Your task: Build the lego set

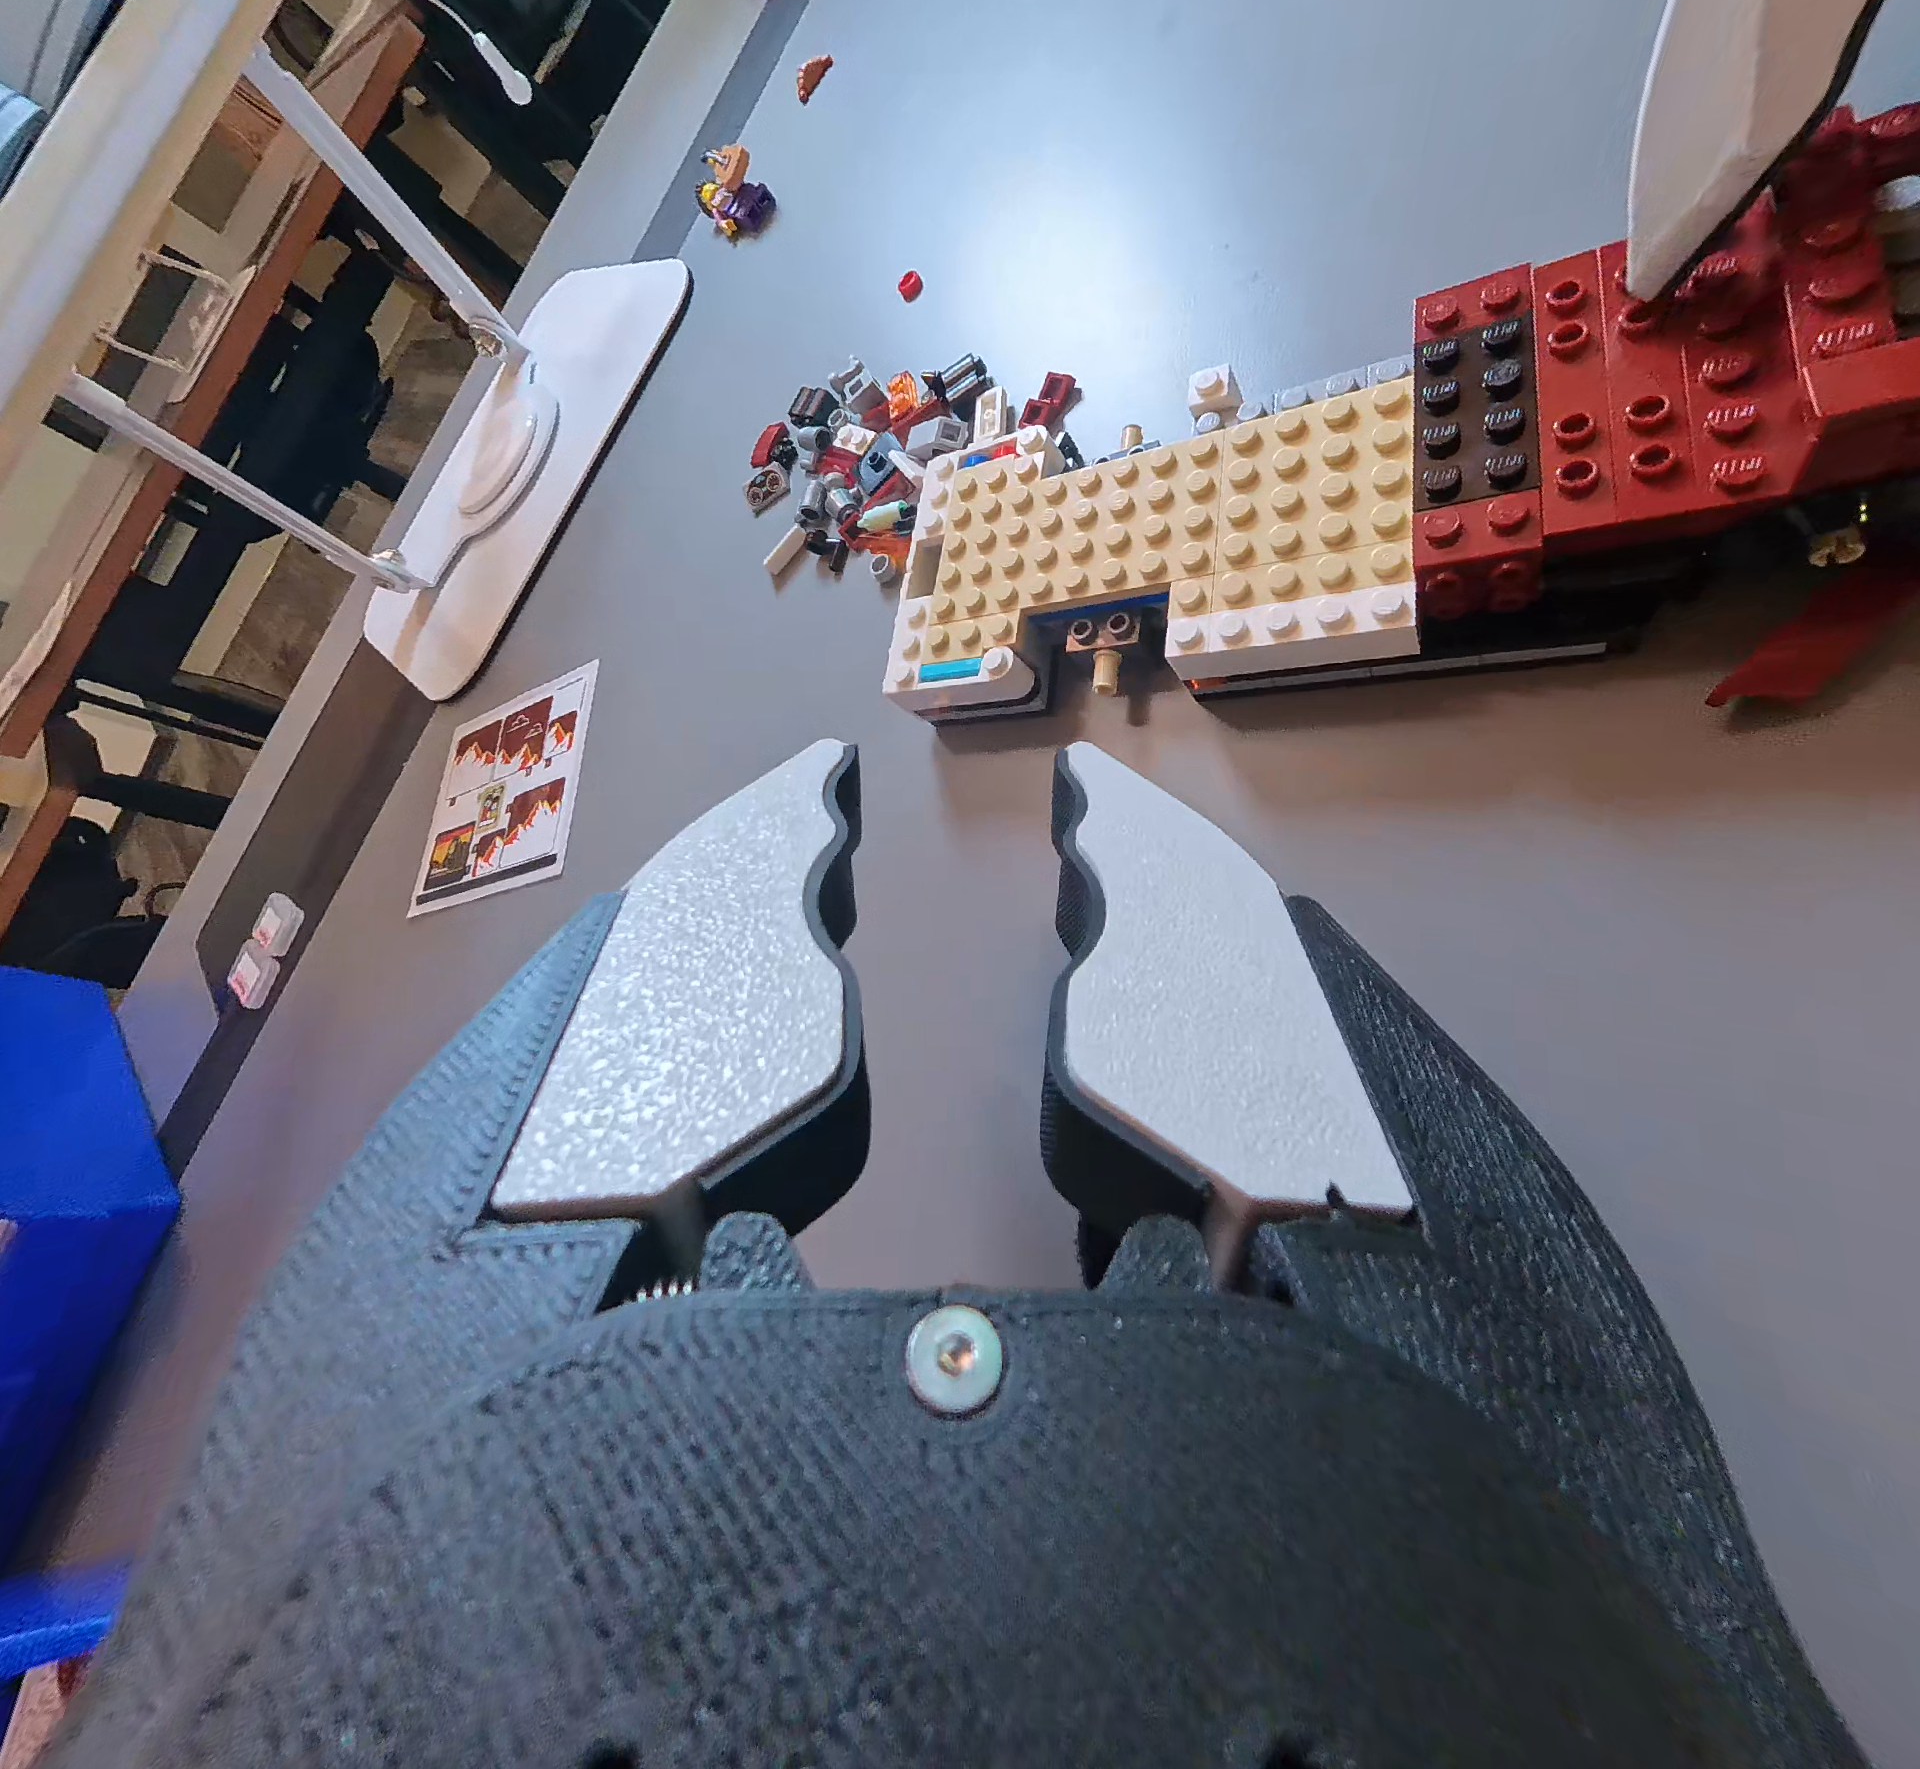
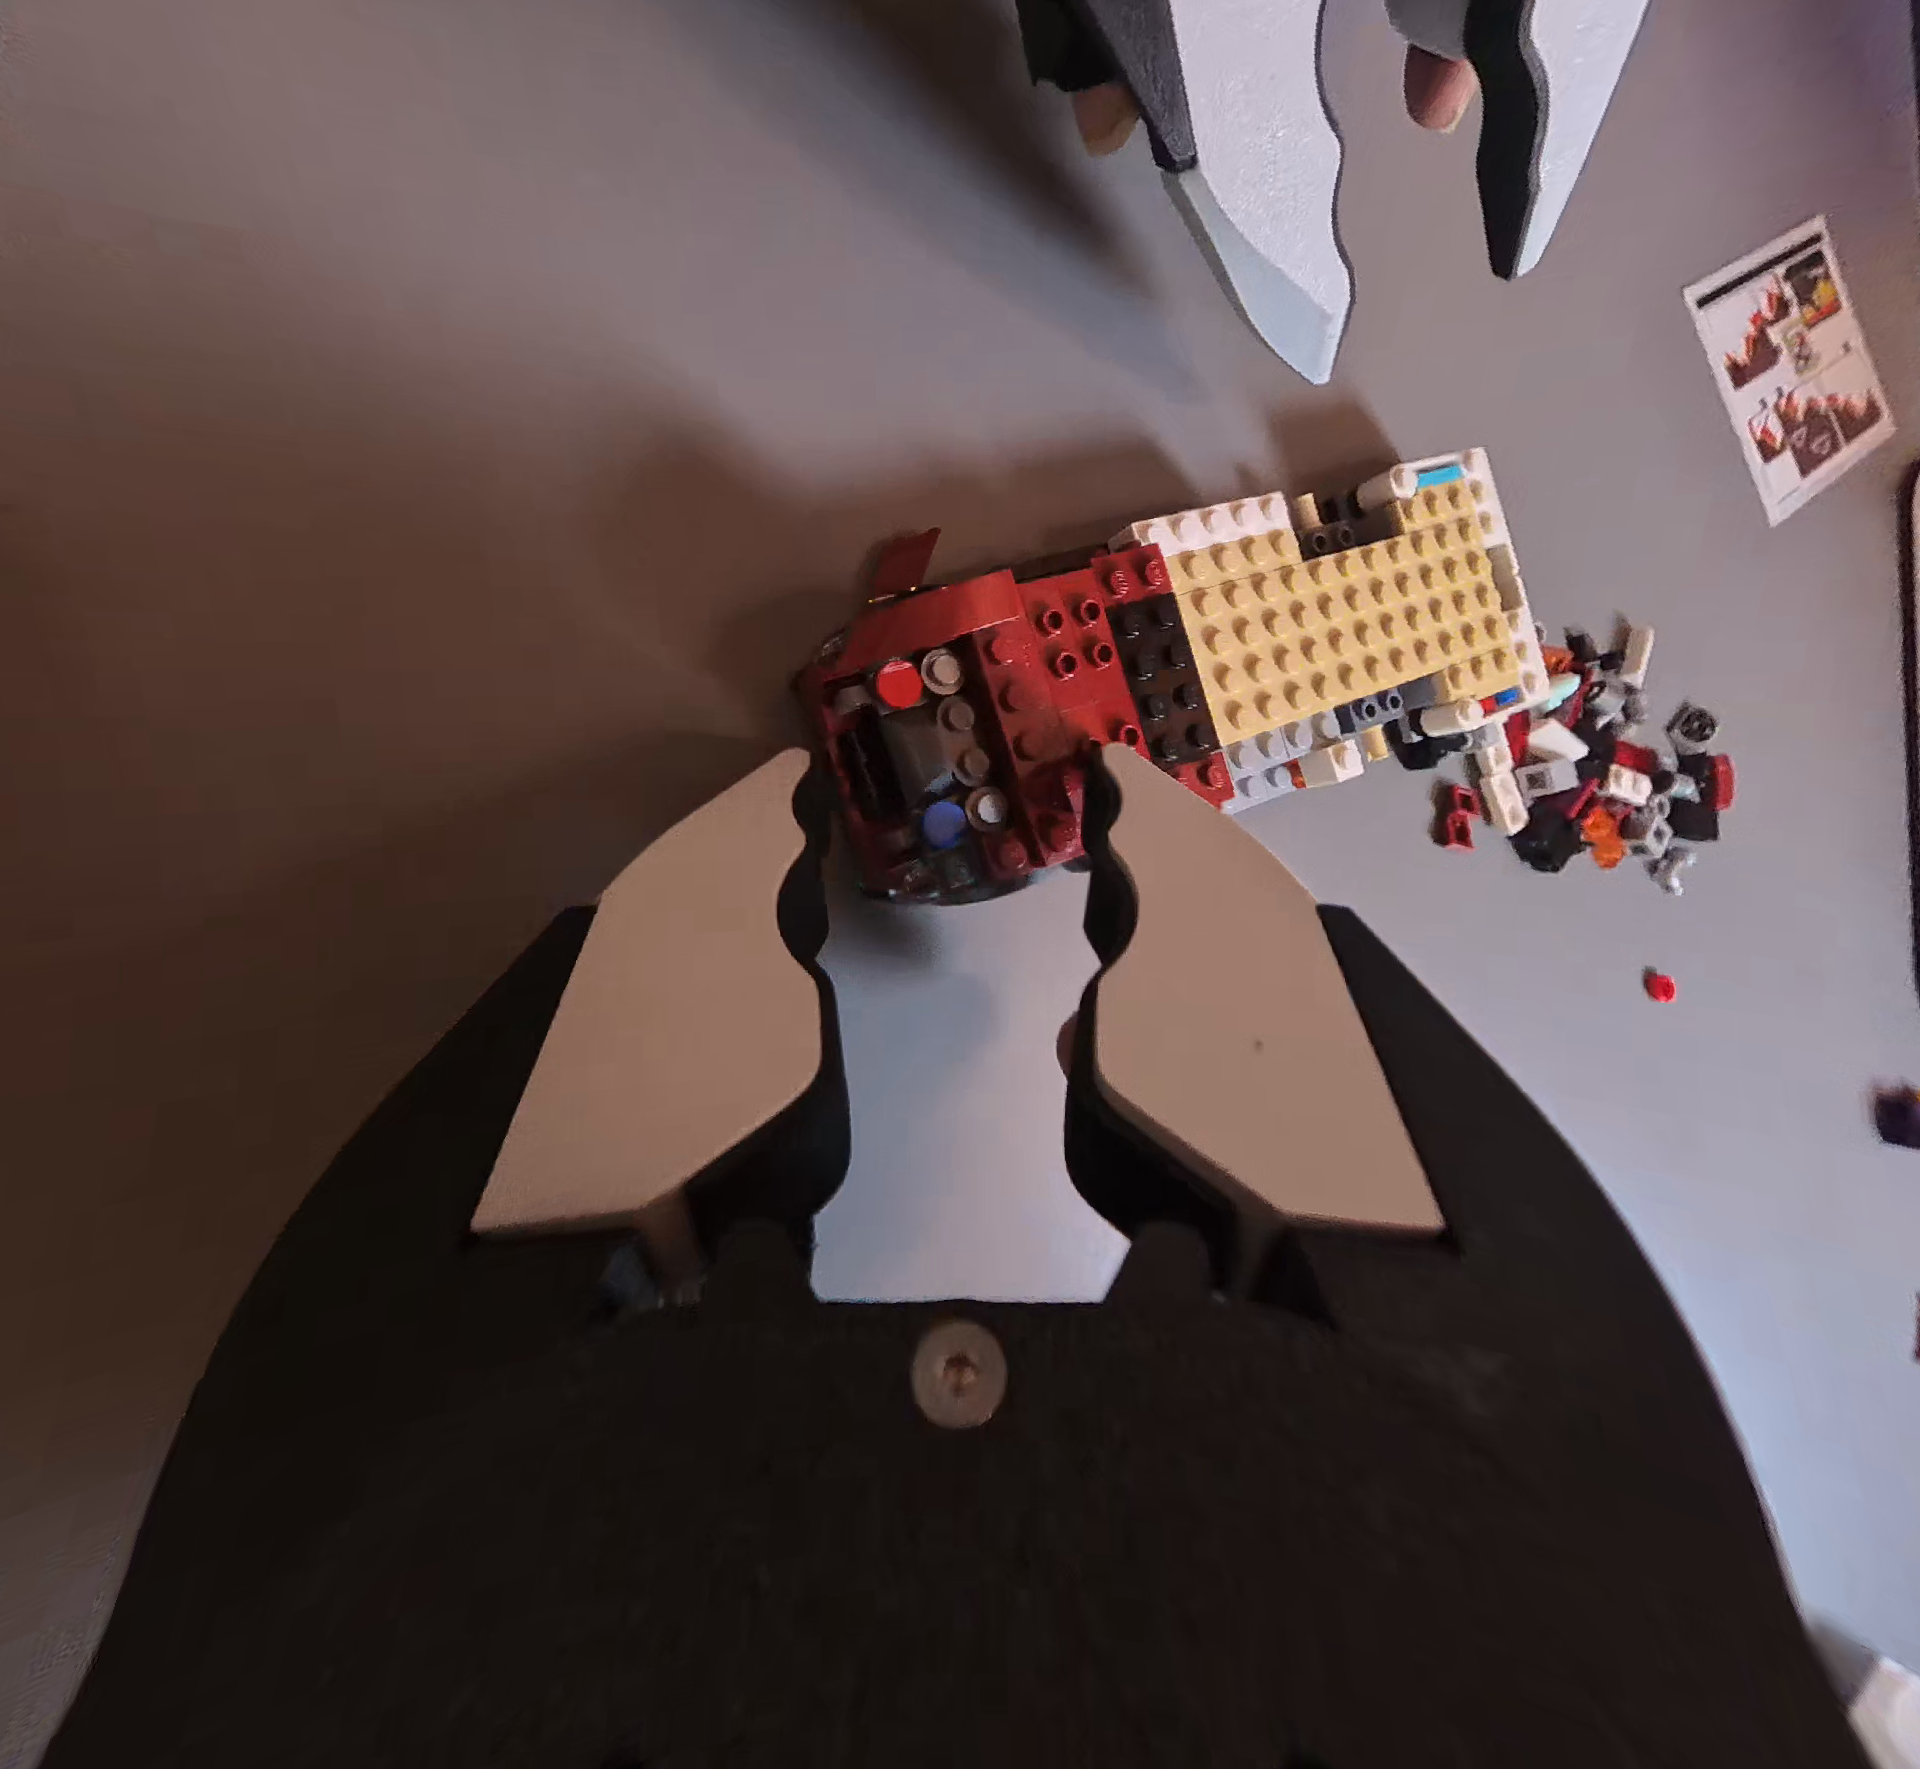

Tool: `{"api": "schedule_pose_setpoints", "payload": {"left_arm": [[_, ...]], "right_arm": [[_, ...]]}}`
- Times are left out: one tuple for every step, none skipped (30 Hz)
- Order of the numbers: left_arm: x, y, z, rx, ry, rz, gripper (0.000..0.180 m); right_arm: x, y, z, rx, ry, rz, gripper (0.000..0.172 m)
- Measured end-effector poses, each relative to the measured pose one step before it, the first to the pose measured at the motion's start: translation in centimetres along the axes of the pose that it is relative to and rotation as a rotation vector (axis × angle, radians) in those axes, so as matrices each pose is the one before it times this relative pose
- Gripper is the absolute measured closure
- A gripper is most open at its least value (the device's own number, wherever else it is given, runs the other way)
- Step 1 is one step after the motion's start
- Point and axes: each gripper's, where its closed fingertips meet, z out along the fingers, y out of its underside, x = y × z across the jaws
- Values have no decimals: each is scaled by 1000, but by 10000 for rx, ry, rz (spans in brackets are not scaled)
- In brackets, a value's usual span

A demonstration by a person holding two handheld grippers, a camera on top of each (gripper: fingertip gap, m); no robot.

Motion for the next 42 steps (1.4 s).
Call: {"api": "schedule_pose_setpoints", "payload": {"left_arm": [[-29,52,-102,9,-36,25,145],[-16,17,-104,19,1,-5,145],[-42,-26,-86,40,1,-49,146],[-34,-94,-68,59,12,-50,146],[-23,-110,-52,53,14,-47,146],[35,-107,-41,51,30,-35,146],[75,-120,-38,51,34,-9,146],[110,-91,-32,35,32,10,146],[136,-62,-20,19,40,26,146],[163,-55,-13,14,48,42,146],[171,-22,11,-2,54,54,146],[111,-37,3,3,10,60,146],[111,-82,-23,27,28,65,146],[129,-147,-30,55,38,37,146],[87,-154,-30,65,24,15,146],[113,-136,-25,51,52,12,146],[124,-127,-30,49,65,11,146],[166,-194,-56,95,89,33,146],[355,-320,-85,162,220,39,146],[678,-452,-123,231,440,-22,147],[872,-535,-147,275,580,-90,148],[1003,-451,-137,191,671,-113,148],[1185,-372,-144,143,764,-59,150],[1470,-208,-116,47,907,-27,154],[1500,-29,14,-63,867,-23,155],[933,66,174,-113,422,81,153],[605,116,259,-164,171,231,151],[585,97,280,-183,190,231,150],[449,-14,305,-117,138,123,149],[372,-42,292,-81,125,81,150],[295,103,265,-164,101,127,151],[128,264,232,-256,-15,191,153],[46,213,165,-206,-68,205,156],[90,-76,45,-18,-22,132,160],[93,14,23,-69,-17,103,163],[-22,76,28,-80,-90,119,167],[-111,119,34,-87,-150,121,170],[-90,1,12,-26,-102,51,171],[23,-27,13,-5,-22,1,171],[16,-54,35,34,-31,30,171],[50,-79,46,62,-35,49,171],[87,-105,48,62,-3,33,171]], "right_arm": [[-144,-27,-39,21,-90,-320,127],[-161,-44,-57,42,-94,-216,128],[-192,-101,-36,102,-107,-133,128],[-200,-129,-42,149,-86,-121,129],[-182,-115,-19,142,-42,-127,129],[-213,-114,-28,132,-34,-130,129],[-236,-122,-40,127,-46,-128,129],[-285,-113,-66,111,-48,-121,129],[-314,-72,-104,66,-64,-83,130],[-363,-22,-170,21,-82,-42,129],[-378,30,-227,-13,-61,-22,130],[-374,91,-263,-37,-18,22,130],[-376,126,-297,-57,9,70,130],[-402,186,-349,-80,22,92,130],[-426,230,-397,-107,30,109,130],[-446,262,-413,-128,50,130,130],[-418,296,-427,-137,73,143,130],[-324,338,-401,-145,103,179,130],[-152,359,-339,-139,129,208,129],[29,341,-227,-117,138,197,130],[231,277,-106,-94,146,204,130],[415,215,45,-84,160,222,130],[531,121,155,-79,161,190,130],[618,43,251,-97,158,201,130],[629,-33,326,-110,145,171,130],[613,-106,372,-77,123,113,130],[620,-152,408,-59,104,164,130],[604,-188,421,-64,102,179,130],[602,-164,411,-90,113,170,130],[574,-167,395,-118,107,206,130],[521,-196,369,-103,91,174,130],[444,-248,381,-71,89,193,130],[386,-314,377,-44,77,241,130],[302,-340,354,-39,64,257,130],[278,-333,338,-55,72,261,131],[291,-319,335,-70,98,265,131],[272,-328,329,-66,112,286,131],[227,-357,306,-42,87,314,131],[70,-388,265,5,0,243,131],[-32,-315,187,6,-50,159,132],[-36,-202,124,-1,-32,74,133],[-23,-63,47,-19,13,23,133]]}}
